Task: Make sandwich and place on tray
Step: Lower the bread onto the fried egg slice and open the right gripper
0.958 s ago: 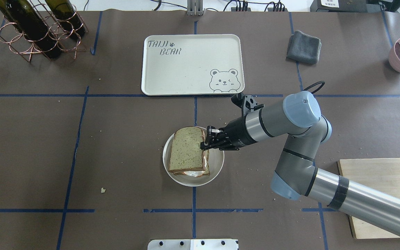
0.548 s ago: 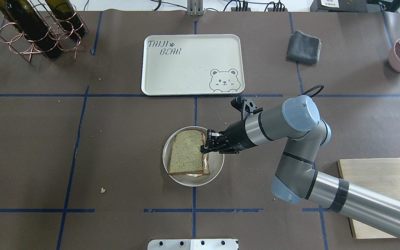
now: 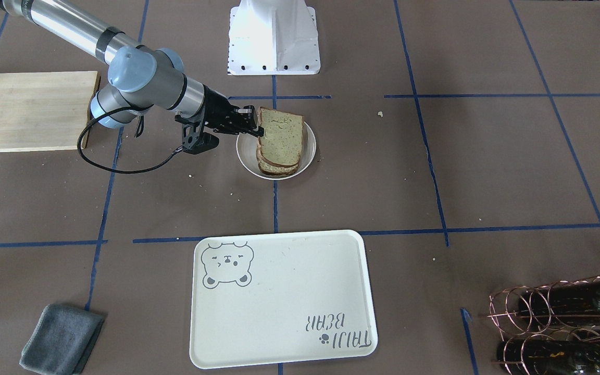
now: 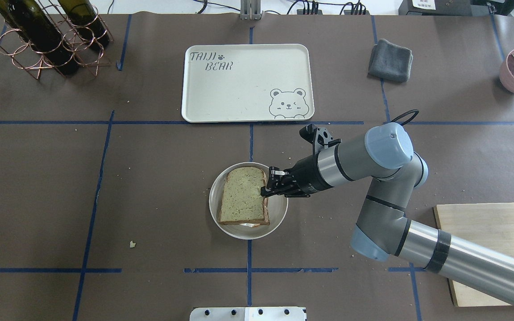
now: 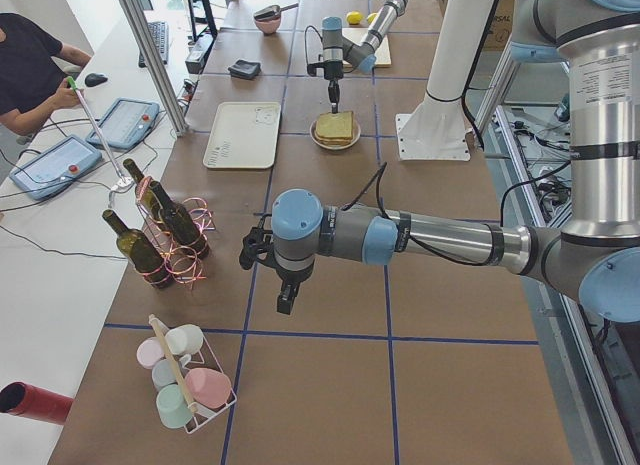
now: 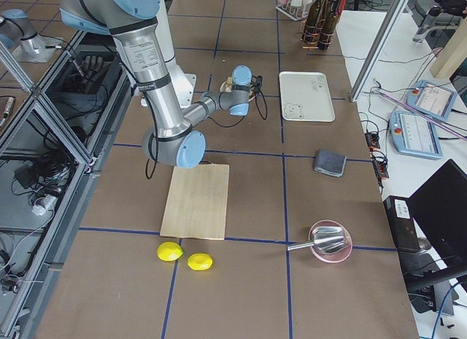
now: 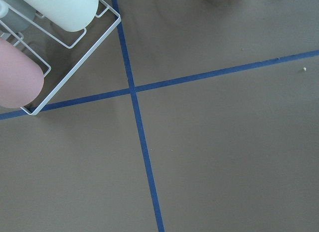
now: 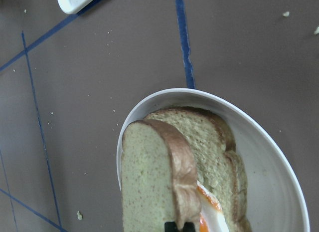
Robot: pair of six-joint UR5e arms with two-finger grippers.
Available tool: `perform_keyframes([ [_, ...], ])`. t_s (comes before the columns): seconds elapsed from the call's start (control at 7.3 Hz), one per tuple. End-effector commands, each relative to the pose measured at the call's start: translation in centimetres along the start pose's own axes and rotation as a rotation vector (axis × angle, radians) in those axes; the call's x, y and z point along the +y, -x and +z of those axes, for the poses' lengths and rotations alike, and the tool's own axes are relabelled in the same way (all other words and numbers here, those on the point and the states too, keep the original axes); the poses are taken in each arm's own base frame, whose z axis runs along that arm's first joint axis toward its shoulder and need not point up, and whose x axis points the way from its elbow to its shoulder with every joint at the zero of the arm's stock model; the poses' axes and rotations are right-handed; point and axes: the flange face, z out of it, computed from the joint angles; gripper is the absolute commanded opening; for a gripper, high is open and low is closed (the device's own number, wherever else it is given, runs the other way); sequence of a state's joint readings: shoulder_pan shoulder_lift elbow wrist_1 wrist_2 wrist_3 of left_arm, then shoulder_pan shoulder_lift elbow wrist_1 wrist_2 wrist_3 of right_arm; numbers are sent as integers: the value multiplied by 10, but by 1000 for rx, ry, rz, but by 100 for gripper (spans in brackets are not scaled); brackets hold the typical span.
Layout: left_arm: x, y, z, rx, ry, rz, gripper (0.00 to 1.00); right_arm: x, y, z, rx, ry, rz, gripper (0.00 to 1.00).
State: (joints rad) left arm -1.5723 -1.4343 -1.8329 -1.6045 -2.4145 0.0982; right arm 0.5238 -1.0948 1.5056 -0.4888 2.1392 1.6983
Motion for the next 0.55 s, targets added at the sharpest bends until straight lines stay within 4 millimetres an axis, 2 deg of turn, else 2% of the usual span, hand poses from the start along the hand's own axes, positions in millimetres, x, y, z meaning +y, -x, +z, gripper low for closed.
perform_keyframes([
  [0.0, 0, -1, -1, 0, -1, 1, 100, 0, -4, 1, 6, -3, 7, 64],
  [0.14, 0, -1, -1, 1, -1, 1, 100, 0, -6, 1, 9, -3, 12, 74],
  [0.27, -2, -7, -1, 52, -15, 12, 100, 0, -4, 0, 5, -4, 17, 98],
  [0.41, -5, -17, 0, 129, -40, 39, 100, 0, 0, -4, -3, -6, 32, 99],
])
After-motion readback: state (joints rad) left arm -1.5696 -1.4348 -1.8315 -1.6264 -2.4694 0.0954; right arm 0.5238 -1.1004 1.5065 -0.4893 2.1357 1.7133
